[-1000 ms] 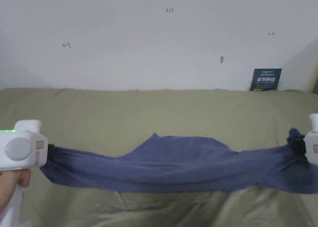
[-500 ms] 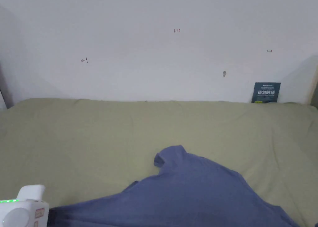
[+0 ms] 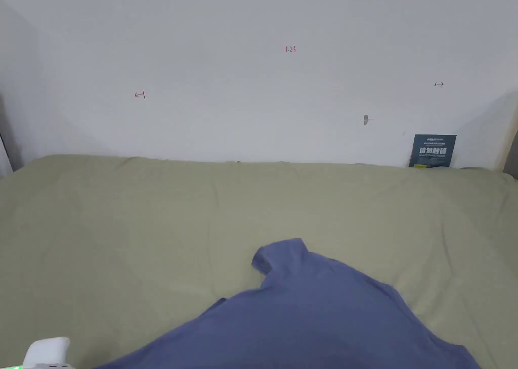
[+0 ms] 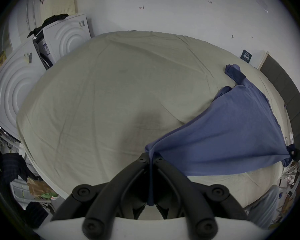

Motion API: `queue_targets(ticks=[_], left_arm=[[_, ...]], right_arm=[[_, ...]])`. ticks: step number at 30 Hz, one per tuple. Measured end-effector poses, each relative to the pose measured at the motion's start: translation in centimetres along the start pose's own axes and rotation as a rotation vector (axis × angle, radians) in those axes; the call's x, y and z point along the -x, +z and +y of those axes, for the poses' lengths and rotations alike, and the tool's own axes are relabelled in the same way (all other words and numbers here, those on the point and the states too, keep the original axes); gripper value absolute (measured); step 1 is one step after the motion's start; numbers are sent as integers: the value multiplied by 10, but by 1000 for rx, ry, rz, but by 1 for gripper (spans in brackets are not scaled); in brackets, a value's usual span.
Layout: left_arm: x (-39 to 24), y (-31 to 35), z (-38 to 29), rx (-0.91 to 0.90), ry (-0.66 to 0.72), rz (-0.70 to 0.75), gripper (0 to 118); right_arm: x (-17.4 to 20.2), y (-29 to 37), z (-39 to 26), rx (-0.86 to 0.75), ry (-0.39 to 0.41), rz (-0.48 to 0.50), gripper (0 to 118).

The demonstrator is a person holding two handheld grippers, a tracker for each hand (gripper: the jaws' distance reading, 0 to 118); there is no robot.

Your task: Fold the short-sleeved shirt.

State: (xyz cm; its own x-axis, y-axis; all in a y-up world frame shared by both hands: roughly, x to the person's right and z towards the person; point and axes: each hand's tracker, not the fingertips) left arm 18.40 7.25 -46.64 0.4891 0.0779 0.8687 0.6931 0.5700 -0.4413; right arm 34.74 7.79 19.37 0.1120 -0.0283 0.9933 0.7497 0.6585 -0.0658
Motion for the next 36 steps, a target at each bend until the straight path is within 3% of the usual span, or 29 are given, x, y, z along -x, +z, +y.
queue_targets(ticks=[1,2,3,4,9,10,11,12,13,14,16,20,28,29,30,31,32,33,34,36], left_arm=[[0,-1,-2,-7,-3,4,91],[2,-2,-5,-9,-6,11,118],[4,11,-12,-109,43,15,113],[3,21,-10,-74,-19,32,112],[-5,59,-8,-135,20,-41,110],[-7,69,-13,-150,18,-37,108],[-7,79,-18,-165,25,-39,97],[-6,88,-26,-192,30,-51,76],[-4,95,-34,-231,31,-63,36],[1,96,-44,-243,35,-61,36],[8,97,-58,-243,52,-48,0],[25,94,-71,-206,104,-13,0],[42,86,-65,-196,138,-18,0],[41,82,-61,-198,140,-30,7],[42,76,-58,-195,144,-50,42],[41,70,-53,-185,130,-61,97],[39,57,-48,-120,112,-72,117],[42,65,-47,-143,153,-13,114],[34,56,-42,-154,98,-62,115],[27,45,-37,-92,42,-15,115]], right_arm=[[0,2,1,-7,0,14,118],[3,10,2,-45,-1,-4,118],[10,18,-2,-87,7,3,118],[16,23,-2,-80,17,8,118],[52,59,17,-166,98,89,118],[61,66,17,-172,121,115,112],[70,76,16,-195,133,144,85],[79,86,12,-242,139,171,48],[87,93,9,-252,147,185,7],[95,98,5,-253,139,186,7],[107,106,-5,-277,153,253,0],[127,123,-18,-316,206,238,0],[147,141,-31,-356,228,224,0],[147,141,-32,-350,228,228,0],[148,141,-34,-346,223,231,0],[150,141,-36,-342,221,233,0],[150,140,-37,-338,214,233,0],[150,140,-39,-333,206,237,0],[151,139,-40,-330,200,238,0],[152,138,-43,-317,190,238,0]])
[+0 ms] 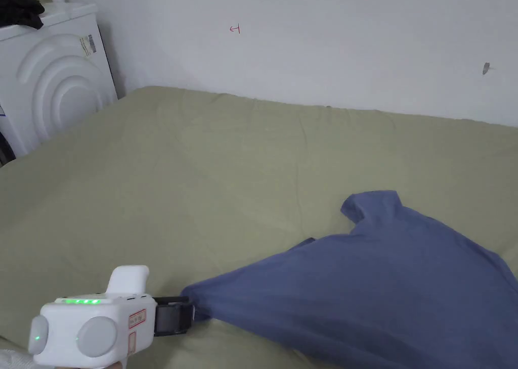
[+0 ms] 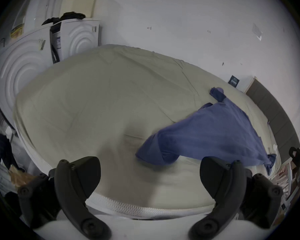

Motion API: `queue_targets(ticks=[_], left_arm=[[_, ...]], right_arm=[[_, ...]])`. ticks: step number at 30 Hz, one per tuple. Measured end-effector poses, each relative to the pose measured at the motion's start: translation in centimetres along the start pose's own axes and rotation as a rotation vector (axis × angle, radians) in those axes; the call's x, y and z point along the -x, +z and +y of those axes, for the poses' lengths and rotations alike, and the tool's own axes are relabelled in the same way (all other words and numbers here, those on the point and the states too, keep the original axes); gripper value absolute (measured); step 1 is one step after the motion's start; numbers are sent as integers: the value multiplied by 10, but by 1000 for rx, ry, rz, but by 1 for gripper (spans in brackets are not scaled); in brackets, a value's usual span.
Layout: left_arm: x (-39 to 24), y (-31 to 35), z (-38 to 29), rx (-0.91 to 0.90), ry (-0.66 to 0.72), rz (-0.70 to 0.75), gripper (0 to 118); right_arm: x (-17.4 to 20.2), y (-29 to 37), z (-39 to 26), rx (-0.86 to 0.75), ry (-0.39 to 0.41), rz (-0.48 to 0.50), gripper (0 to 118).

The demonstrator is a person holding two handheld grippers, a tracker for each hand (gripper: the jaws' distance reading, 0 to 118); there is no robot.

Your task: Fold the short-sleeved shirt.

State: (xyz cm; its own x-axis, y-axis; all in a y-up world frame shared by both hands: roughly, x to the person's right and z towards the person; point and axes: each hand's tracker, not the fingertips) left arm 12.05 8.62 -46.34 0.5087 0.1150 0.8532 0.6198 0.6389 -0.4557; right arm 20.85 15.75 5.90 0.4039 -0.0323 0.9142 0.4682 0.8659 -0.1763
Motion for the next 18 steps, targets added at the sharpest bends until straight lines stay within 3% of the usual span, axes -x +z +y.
queue_targets(ticks=[4,6,7,8,9,10,11,12,18], left_arm=[[-3,-45,13,39,-11,-6,112],[-3,-54,16,53,-17,5,95],[-4,-56,16,58,-23,12,79],[-5,-57,16,55,-26,18,79],[-7,-58,17,65,-22,10,72],[-4,-55,15,68,-21,6,55],[-4,-53,14,67,-21,-7,19],[-6,-50,13,63,-23,-21,0],[-8,-49,16,50,-63,0,0]], right_arm=[[1,-5,-7,30,-7,-4,0],[-2,-8,-11,47,-17,-2,0],[-3,-10,-12,60,-11,-4,0],[-4,-12,-14,67,-4,-14,0],[-6,-13,-16,72,-1,-16,0],[-9,-13,-17,79,-2,-13,0],[-9,-14,-17,87,-5,-13,0],[-11,-16,-17,97,-7,-13,0],[-23,-37,-9,144,0,-4,0]])
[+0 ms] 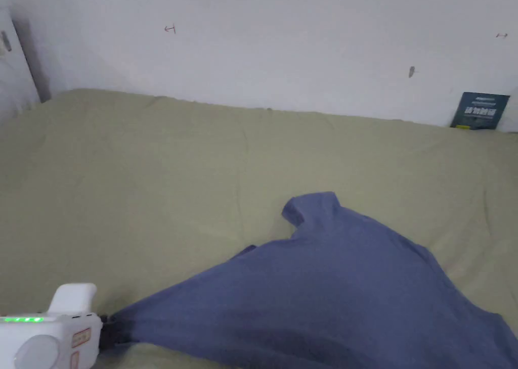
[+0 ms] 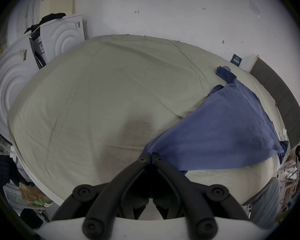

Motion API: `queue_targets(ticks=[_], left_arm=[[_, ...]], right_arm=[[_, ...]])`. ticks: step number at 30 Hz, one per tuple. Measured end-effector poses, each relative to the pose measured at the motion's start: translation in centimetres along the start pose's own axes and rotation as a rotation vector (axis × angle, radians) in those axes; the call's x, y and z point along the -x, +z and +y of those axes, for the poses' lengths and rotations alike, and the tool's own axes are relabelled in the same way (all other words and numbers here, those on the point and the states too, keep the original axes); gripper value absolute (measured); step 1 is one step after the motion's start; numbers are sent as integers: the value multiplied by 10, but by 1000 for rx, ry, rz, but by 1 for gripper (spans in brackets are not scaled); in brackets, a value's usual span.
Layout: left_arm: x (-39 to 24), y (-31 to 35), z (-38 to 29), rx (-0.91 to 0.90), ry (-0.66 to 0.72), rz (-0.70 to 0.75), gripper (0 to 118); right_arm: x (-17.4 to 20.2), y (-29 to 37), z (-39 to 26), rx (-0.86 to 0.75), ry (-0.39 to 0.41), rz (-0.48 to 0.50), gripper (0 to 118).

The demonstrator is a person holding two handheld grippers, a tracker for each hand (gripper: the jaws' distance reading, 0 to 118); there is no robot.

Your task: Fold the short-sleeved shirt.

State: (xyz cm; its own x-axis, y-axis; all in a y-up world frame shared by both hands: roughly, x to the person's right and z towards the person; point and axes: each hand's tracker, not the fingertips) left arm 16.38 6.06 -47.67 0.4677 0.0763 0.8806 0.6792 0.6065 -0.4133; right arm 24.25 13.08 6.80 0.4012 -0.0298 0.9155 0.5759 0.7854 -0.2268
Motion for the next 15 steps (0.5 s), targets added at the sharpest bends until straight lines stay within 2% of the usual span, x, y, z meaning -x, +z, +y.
queue_targets(ticks=[7,10,14,15], left_arm=[[1,0,5,20,19,-10,0],[3,-3,6,22,28,-13,0],[5,-8,10,18,45,-27,0],[7,-11,11,26,61,-40,0]], right_arm=[[-23,-81,71,47,48,5,0],[-33,-142,119,72,56,12,0],[-36,-239,183,125,107,0,1],[-34,-264,198,149,122,-8,12]])
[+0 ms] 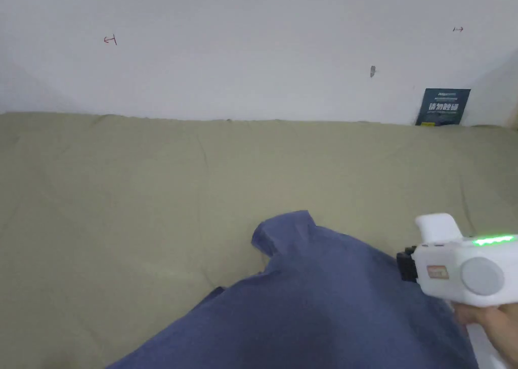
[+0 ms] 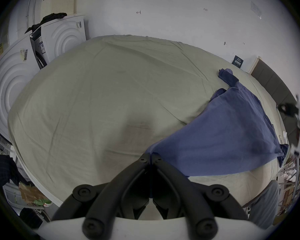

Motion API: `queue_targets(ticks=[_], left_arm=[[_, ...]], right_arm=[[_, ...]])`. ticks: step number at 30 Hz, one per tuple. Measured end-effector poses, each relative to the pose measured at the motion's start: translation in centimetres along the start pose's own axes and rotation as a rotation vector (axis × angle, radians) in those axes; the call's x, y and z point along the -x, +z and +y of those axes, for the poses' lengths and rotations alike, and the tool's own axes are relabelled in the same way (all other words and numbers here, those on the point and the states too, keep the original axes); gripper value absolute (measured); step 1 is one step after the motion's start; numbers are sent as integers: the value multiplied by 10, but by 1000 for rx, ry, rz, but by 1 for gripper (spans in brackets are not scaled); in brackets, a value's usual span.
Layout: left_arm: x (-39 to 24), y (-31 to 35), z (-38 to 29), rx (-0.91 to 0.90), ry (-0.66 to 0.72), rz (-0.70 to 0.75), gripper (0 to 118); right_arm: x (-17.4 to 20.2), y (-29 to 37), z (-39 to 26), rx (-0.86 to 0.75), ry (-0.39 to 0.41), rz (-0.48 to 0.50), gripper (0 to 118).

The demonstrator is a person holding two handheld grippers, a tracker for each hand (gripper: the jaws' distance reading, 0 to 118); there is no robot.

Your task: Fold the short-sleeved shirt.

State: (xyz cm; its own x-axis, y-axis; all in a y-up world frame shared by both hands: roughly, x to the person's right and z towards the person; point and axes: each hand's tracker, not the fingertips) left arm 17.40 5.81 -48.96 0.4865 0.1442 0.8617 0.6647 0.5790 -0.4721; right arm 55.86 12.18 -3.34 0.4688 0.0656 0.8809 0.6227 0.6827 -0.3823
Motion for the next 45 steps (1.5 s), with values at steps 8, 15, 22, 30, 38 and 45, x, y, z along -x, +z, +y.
queue_targets(ticks=[8,15,22,30,38,45], left_arm=[[8,-10,-1,1,32,-47,0],[7,-16,0,9,24,-47,0],[-1,-18,5,33,10,-29,0],[-10,12,28,-13,21,-6,0],[-51,92,108,-167,7,-54,0],[-100,188,200,-347,-66,-52,0]], right_arm=[[17,-144,73,234,163,-3,117],[27,-179,66,299,200,-56,116],[42,-116,68,205,257,56,2],[17,48,94,-10,222,73,2],[-17,244,115,-264,197,-8,2],[-56,381,121,-446,111,-103,2]])
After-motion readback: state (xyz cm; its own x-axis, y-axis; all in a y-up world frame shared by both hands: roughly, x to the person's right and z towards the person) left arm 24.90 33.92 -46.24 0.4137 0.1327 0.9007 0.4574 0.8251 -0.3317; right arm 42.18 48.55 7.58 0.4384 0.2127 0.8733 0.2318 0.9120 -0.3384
